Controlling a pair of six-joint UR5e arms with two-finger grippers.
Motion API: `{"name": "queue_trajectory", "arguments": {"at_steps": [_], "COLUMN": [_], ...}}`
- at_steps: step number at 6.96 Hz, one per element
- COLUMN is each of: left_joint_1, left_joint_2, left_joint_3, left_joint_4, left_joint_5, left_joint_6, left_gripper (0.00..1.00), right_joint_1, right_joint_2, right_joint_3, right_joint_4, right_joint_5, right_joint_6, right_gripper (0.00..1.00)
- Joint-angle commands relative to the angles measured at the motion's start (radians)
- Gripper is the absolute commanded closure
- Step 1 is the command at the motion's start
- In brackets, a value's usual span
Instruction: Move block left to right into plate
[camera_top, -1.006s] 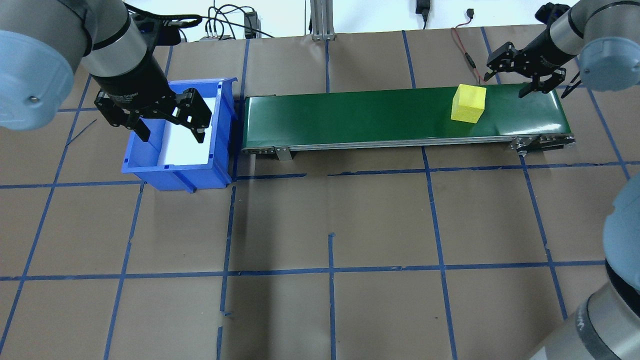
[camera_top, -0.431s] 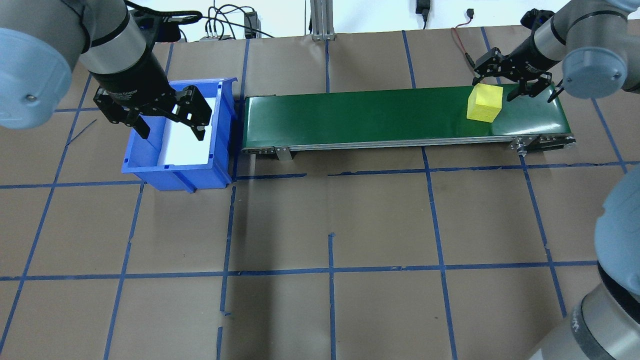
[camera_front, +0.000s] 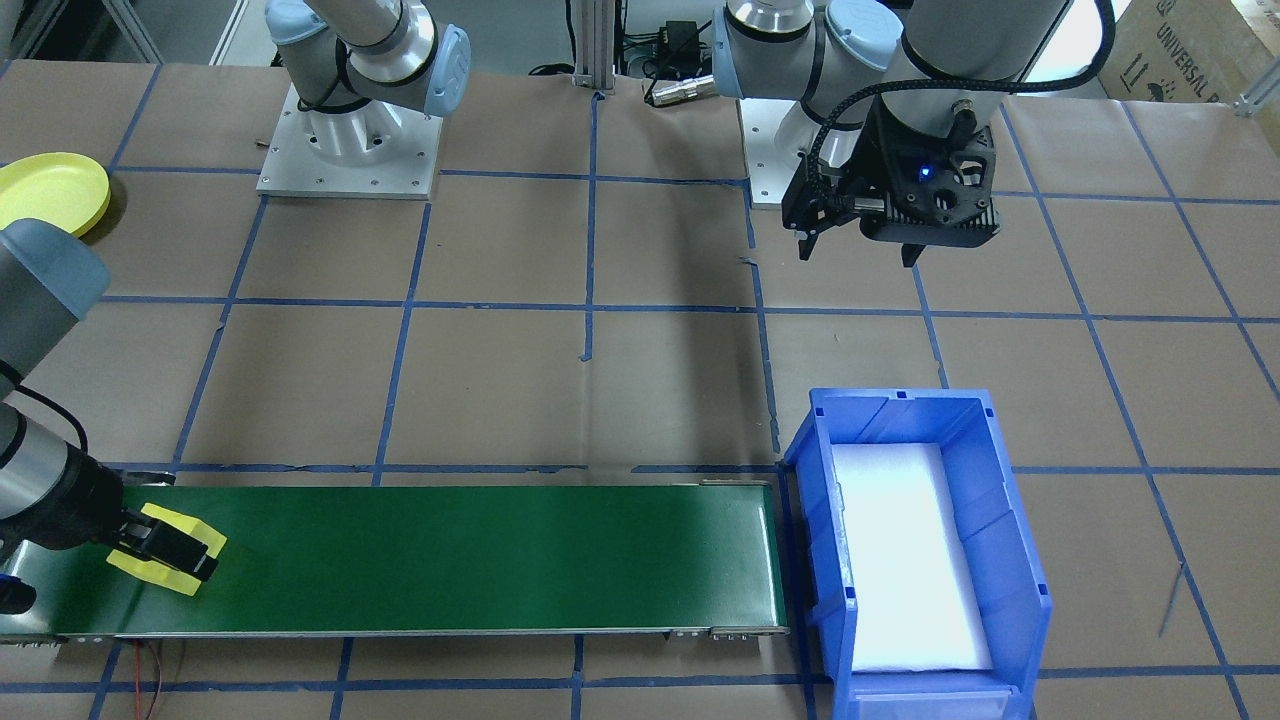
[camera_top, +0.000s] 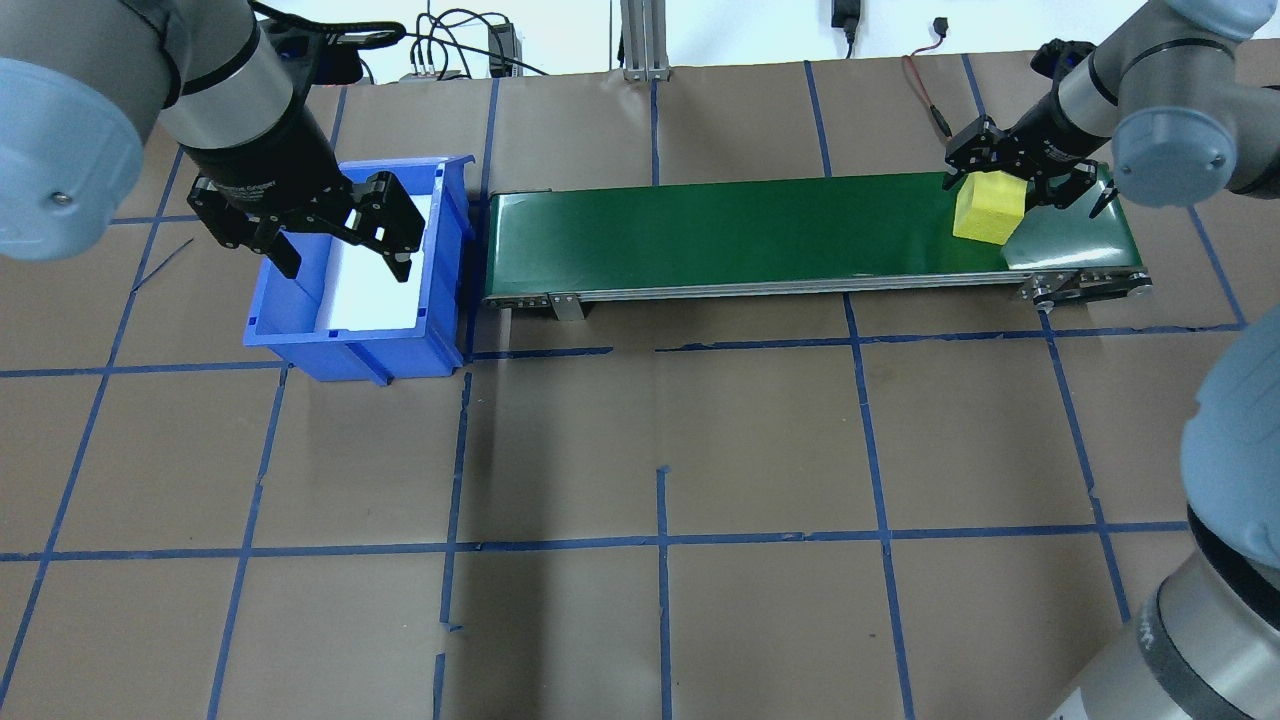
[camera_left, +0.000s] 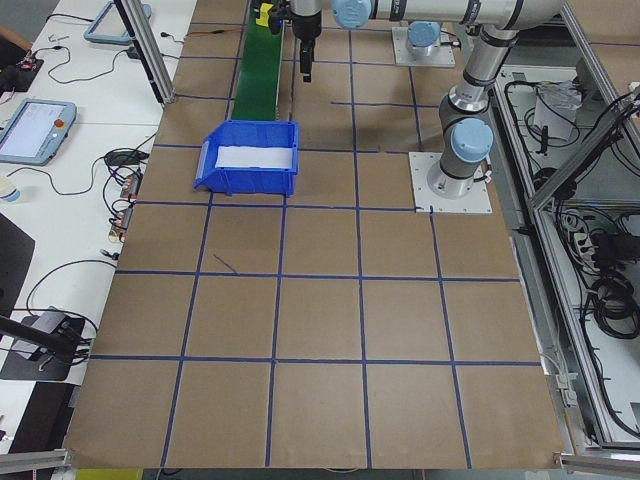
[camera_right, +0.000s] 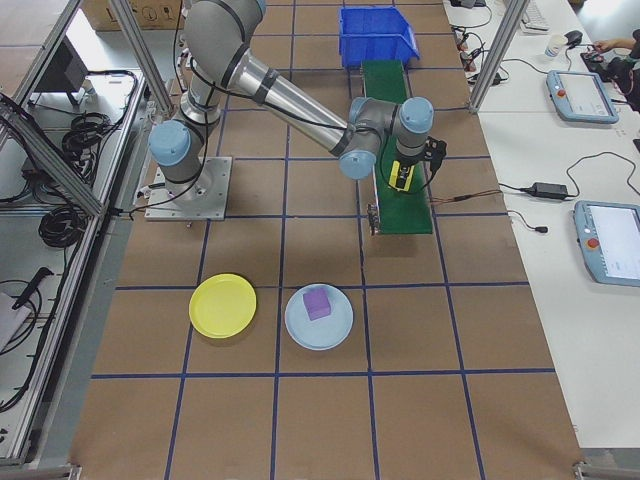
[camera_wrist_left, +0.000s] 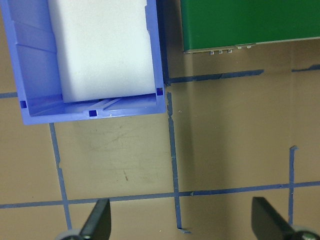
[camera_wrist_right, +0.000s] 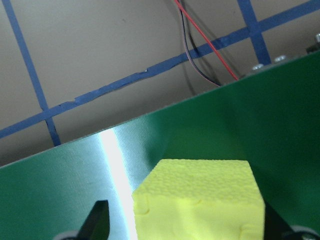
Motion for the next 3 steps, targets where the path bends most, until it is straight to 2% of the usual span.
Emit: {"name": "queue_trajectory", "arguments": {"at_steps": [1,2,3], "left_joint_1": [0.001,0.001,0.001], "left_joint_2": [0.000,0.000,0.000], "left_joint_3": [-0.003,-0.002,-0.002], "left_joint_4": [0.002,0.000,0.000], "left_joint_5": [0.000,0.000,0.000], "left_joint_6": [-0.001,-0.001,-0.003], "left_gripper": [0.00,0.00,0.00], "right_joint_1": [-0.007,-0.012,-0.039], "right_joint_2": [-0.014,-0.033,-0.066], "right_joint_3": [0.007,0.011,0.012], "right_joint_4": [0.009,0.009,0.014], "right_joint_5": [-0.156,-0.194,-0.263], "right_joint_6": [-0.066,-0.104,-0.208], "right_gripper": [0.60,0.70,0.73]}}
